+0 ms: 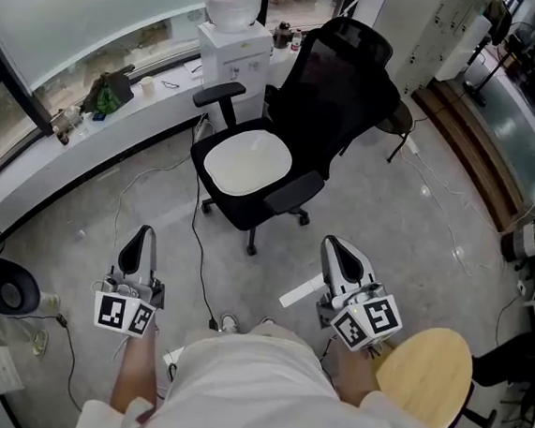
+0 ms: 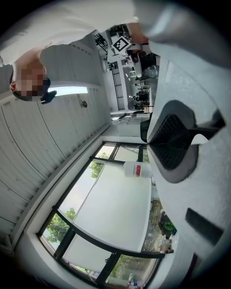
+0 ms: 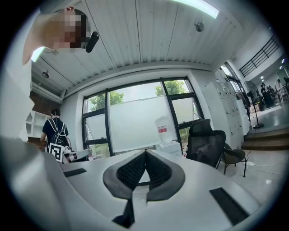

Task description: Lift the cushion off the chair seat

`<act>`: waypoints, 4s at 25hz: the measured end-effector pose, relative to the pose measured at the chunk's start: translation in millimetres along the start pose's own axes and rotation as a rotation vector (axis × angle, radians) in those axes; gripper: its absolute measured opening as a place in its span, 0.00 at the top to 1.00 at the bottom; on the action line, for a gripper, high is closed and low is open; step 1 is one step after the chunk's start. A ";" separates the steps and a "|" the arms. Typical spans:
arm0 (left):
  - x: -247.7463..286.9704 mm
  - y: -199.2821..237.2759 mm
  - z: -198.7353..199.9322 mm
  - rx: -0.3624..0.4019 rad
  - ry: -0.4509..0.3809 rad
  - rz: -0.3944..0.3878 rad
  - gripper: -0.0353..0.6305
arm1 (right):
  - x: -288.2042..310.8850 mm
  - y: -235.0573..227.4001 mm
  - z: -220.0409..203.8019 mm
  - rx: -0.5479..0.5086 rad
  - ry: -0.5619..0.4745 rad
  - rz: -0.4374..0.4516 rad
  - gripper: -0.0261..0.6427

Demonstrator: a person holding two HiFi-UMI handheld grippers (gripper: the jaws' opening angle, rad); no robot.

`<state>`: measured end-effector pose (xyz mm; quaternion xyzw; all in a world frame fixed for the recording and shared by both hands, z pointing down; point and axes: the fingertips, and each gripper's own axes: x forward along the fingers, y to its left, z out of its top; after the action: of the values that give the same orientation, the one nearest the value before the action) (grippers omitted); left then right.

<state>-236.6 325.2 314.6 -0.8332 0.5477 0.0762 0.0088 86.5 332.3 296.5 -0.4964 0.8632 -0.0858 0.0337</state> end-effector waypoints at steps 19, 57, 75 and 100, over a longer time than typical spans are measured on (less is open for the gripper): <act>24.5 -26.0 -6.9 0.030 0.045 0.094 0.25 | -42.2 -53.1 8.1 0.023 -0.027 -0.020 0.96; 381.0 136.8 -160.3 -0.133 0.268 -0.180 0.24 | 296.1 -168.1 -18.5 0.018 0.176 -0.212 0.96; 462.5 139.9 -272.6 -0.060 0.464 -0.174 0.24 | 365.6 -240.4 -70.2 0.051 0.289 -0.102 0.96; 524.8 144.4 -571.6 -0.057 0.824 -0.231 0.25 | 456.0 -262.5 -222.1 0.124 0.440 0.078 0.96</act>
<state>-97.6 -266.8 817.7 -0.8497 0.4062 -0.2496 -0.2252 47.8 -164.8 574.8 -0.4289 0.8614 -0.2435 -0.1216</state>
